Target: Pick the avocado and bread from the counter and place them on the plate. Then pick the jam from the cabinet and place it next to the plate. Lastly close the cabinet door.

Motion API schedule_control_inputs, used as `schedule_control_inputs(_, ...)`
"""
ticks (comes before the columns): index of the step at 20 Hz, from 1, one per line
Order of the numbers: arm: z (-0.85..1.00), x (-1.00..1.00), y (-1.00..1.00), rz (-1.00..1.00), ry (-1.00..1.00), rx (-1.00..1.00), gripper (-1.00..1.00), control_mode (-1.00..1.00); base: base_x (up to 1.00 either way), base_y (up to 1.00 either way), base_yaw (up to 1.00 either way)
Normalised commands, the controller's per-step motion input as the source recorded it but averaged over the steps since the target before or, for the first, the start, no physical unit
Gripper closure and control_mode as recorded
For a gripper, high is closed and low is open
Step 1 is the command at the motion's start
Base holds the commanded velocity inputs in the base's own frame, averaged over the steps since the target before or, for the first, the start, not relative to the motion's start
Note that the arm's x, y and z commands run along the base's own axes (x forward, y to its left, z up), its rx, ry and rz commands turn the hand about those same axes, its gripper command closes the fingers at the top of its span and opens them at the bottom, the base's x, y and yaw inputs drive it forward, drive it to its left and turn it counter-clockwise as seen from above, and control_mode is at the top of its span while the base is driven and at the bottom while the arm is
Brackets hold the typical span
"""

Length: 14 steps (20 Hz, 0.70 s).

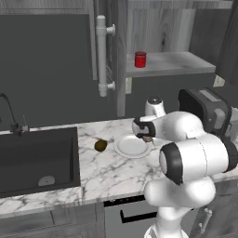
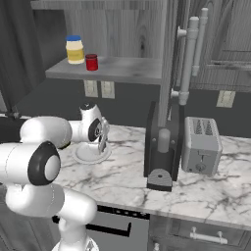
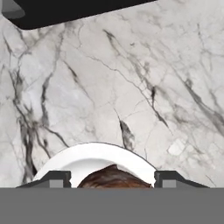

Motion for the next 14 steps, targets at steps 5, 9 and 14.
schedule_control_inputs(5,0.0,0.32,0.07,0.07,0.23,0.0,1.0,-1.0,0.0,0.0,0.0)
schedule_control_inputs(9,-0.09,0.24,0.11,0.04,0.19,0.0,1.0,-1.0,0.0,0.0,0.0)
schedule_control_inputs(14,-0.2,0.02,0.1,0.0,0.13,0.0,1.0,-1.0,0.0,0.0,0.0)
